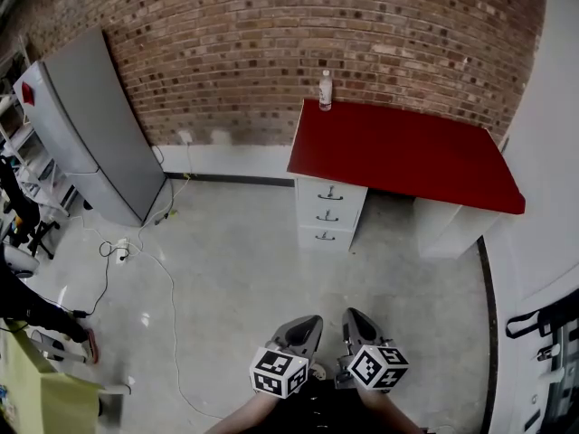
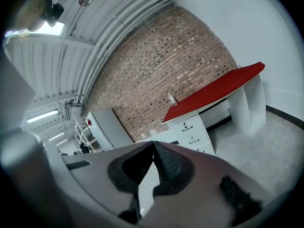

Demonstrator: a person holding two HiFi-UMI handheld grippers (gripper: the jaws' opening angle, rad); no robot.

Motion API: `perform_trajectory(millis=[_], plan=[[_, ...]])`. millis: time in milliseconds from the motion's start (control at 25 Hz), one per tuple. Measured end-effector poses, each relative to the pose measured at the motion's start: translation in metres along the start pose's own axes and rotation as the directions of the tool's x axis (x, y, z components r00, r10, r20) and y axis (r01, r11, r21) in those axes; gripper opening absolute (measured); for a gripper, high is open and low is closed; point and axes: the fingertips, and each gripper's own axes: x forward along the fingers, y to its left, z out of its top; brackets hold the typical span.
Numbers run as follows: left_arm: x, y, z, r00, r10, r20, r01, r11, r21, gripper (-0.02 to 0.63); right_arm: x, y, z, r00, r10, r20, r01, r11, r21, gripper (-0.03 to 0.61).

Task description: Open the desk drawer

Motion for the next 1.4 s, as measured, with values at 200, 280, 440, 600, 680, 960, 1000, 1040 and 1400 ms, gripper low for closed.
perform_trajectory(millis=[200,280,440,600,680,960,1000,1040,1400], plan=[[-0.001,0.005,0.011,1.0,0.011,0.02,-0.01,1.0,-0.012,0.011,0.004,-0.011,0.012,0.999,-0.033,0.023,0.032,0.999,0.027,0.011],[0.001,0.007,0.016,0.999,0.015,0.046,-0.014,1.0,-0.011,0.011,0.004,-0.015,0.015,0.998,-0.051,0.041,0.05,0.998,0.025,0.011],[0.006,0.01,0.02,0.997,0.017,0.072,-0.017,1.0,-0.008,0.011,0.01,-0.027,0.013,0.996,-0.085,0.027,0.085,0.996,0.004,0.011],[0.02,0.018,0.02,0.998,0.026,0.048,-0.025,0.999,-0.022,0.011,0.02,-0.036,0.021,0.996,-0.084,0.028,0.084,0.996,-0.005,0.011],[0.029,0.022,0.024,0.999,0.027,0.042,-0.026,0.999,-0.02,0.011,0.025,-0.044,0.025,0.995,-0.093,0.025,0.093,0.996,-0.009,0.011],[0.062,0.03,0.033,1.0,0.01,0.01,-0.01,1.0,-0.02,0.011,0.043,-0.058,0.035,0.995,-0.1,0.011,0.1,0.995,-0.005,0.011],[0.067,0.031,0.034,1.0,0.008,0.006,-0.008,1.0,-0.021,0.011,0.046,-0.06,0.036,0.995,-0.096,0.006,0.096,0.995,-0.007,0.011],[0.073,0.032,0.034,1.0,0.006,0.001,-0.006,1.0,-0.023,0.011,0.049,-0.062,0.037,0.996,-0.093,0.001,0.093,0.996,-0.007,0.011],[0.114,0.062,0.064,1.0,0.017,-0.01,-0.017,1.0,-0.019,0.011,0.1,-0.069,0.067,0.997,-0.076,-0.005,0.076,0.996,-0.035,0.011]])
